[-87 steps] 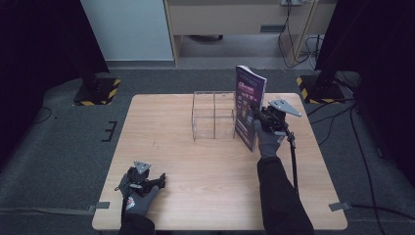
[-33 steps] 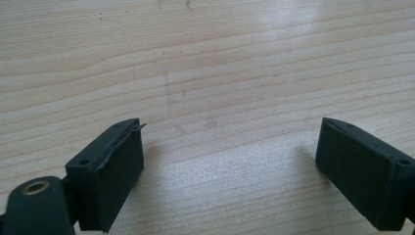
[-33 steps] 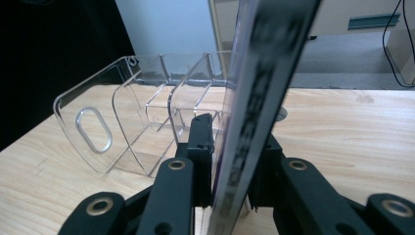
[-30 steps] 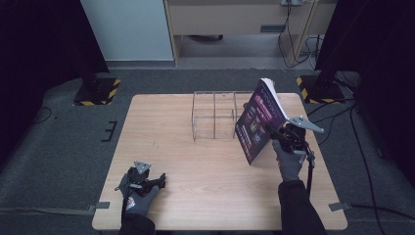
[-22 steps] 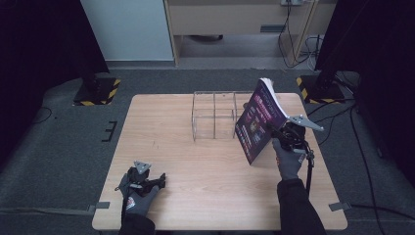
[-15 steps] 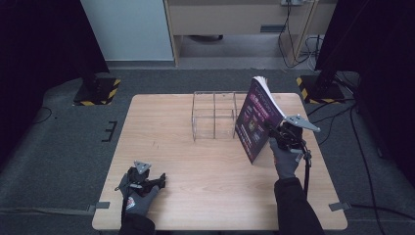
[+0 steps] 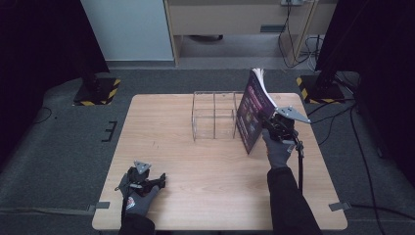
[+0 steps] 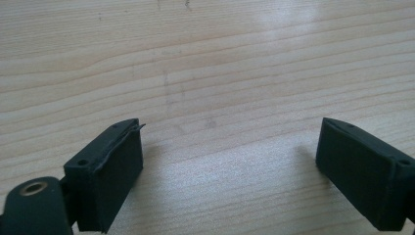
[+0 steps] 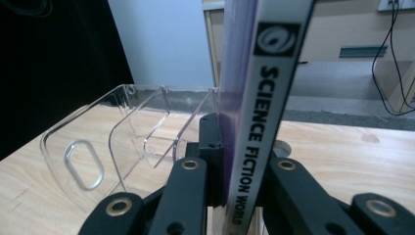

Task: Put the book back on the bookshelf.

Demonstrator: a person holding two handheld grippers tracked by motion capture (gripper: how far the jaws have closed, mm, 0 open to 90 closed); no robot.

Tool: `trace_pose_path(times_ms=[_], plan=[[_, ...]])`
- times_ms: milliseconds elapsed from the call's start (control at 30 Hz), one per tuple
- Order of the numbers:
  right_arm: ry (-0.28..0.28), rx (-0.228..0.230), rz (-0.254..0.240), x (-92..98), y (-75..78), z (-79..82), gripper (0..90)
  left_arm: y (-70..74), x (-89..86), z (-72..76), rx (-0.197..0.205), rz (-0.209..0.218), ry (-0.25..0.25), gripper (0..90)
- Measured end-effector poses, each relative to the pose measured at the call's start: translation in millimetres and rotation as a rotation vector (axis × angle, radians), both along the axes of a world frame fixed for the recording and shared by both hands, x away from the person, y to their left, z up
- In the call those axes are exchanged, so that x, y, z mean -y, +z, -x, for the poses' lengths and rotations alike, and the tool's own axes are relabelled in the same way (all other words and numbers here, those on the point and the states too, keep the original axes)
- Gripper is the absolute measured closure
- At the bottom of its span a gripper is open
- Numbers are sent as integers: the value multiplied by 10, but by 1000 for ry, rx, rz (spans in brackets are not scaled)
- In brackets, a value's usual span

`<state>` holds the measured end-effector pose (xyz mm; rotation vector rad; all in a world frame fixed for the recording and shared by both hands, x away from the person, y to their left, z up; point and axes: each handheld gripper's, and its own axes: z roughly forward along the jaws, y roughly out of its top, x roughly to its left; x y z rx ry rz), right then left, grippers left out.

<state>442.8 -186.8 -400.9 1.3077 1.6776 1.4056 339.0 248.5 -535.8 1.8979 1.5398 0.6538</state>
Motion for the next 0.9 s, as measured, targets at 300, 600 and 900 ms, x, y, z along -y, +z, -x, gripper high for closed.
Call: trace_pose_path(times_ms=[300, 600, 900], plan=[[-22, -8, 7, -48, -55, -123, 829, 0, 0, 0, 0, 0, -1, 92], [-47, -13, -25, 52, -97, -107, 825, 0, 0, 0, -1, 0, -2, 91], [-63, -46, -36, 100, -91, -95, 750, 0, 0, 0, -1, -1, -2, 90]])
